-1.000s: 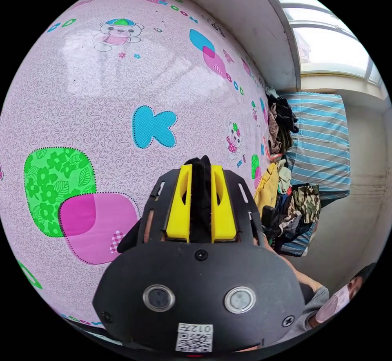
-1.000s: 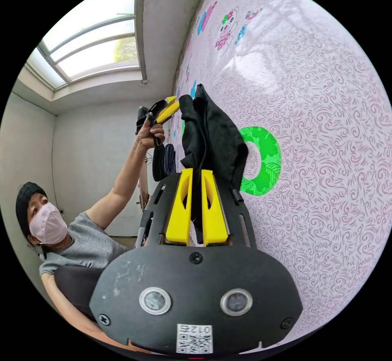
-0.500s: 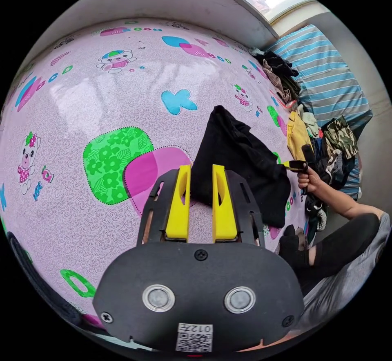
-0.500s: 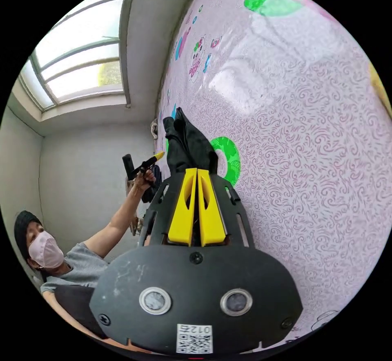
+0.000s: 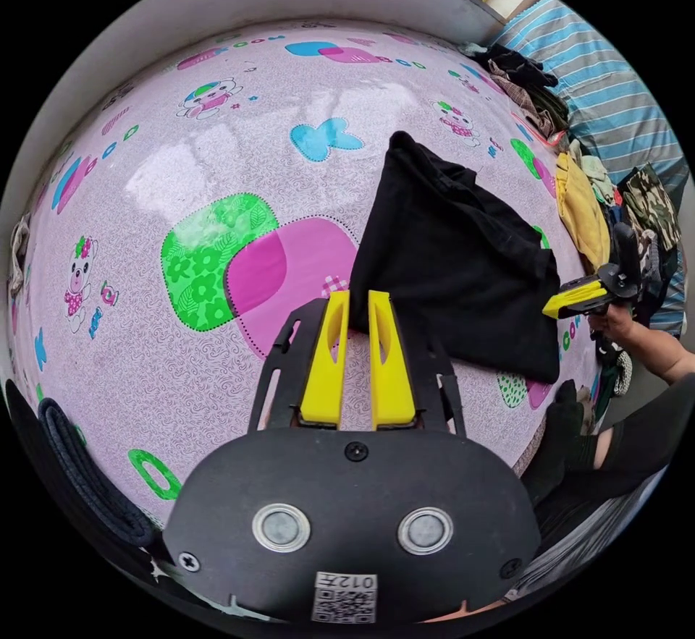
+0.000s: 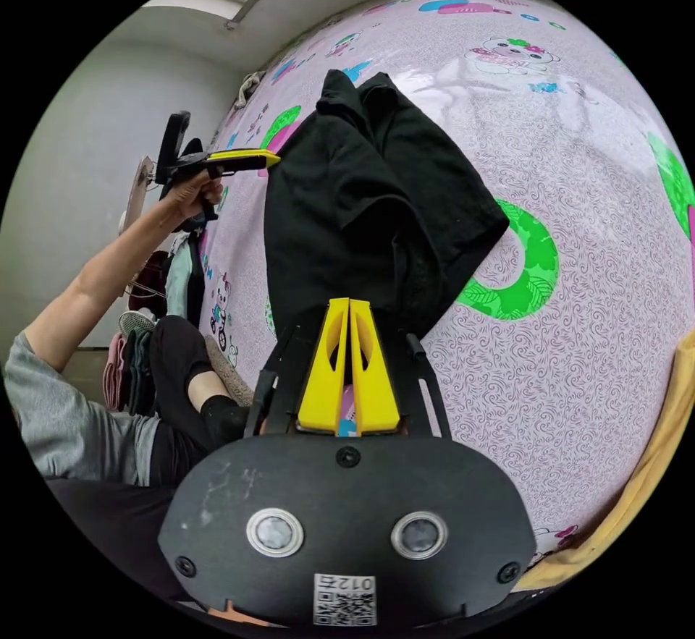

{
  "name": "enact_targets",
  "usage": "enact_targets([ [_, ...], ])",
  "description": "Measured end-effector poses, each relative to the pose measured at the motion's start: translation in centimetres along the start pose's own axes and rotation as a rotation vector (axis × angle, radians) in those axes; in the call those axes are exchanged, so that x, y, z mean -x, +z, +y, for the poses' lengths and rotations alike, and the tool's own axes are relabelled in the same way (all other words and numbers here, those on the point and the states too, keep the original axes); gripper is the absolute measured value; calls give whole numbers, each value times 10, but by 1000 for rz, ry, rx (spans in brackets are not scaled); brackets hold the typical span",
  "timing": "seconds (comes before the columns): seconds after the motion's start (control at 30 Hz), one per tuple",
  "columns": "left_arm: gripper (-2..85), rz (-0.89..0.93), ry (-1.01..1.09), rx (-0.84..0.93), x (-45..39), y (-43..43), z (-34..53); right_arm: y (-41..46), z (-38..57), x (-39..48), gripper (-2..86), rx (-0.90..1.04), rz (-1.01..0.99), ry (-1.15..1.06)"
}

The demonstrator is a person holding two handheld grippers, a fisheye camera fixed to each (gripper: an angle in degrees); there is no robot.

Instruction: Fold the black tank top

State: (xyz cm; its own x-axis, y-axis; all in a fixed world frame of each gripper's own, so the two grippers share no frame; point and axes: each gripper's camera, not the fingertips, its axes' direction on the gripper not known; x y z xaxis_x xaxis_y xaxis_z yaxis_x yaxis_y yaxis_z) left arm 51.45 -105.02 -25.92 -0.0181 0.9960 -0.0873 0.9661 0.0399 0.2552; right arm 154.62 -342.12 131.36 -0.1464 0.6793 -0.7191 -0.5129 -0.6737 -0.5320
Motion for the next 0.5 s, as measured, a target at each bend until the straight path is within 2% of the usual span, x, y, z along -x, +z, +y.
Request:
enact_targets([
  [0.1, 30, 18, -28, 5, -11, 2, 20, 24, -21, 12, -9, 17, 15, 27],
  [0.23, 25, 107, -83, -5, -33, 7, 62, 30, -79, 36, -8, -9, 264, -24],
  [0.33, 25, 304, -82, 8, -80, 23, 101, 17, -120, 37, -8, -93, 436, 31],
  [0.4, 28, 414, 0, 23, -132, 36, 124, 5, -129, 45, -8, -162, 460, 70],
  [0.5, 45, 353, -32, -74, -159, 28, 148, -9, -110, 71, -6, -272, 373, 94],
])
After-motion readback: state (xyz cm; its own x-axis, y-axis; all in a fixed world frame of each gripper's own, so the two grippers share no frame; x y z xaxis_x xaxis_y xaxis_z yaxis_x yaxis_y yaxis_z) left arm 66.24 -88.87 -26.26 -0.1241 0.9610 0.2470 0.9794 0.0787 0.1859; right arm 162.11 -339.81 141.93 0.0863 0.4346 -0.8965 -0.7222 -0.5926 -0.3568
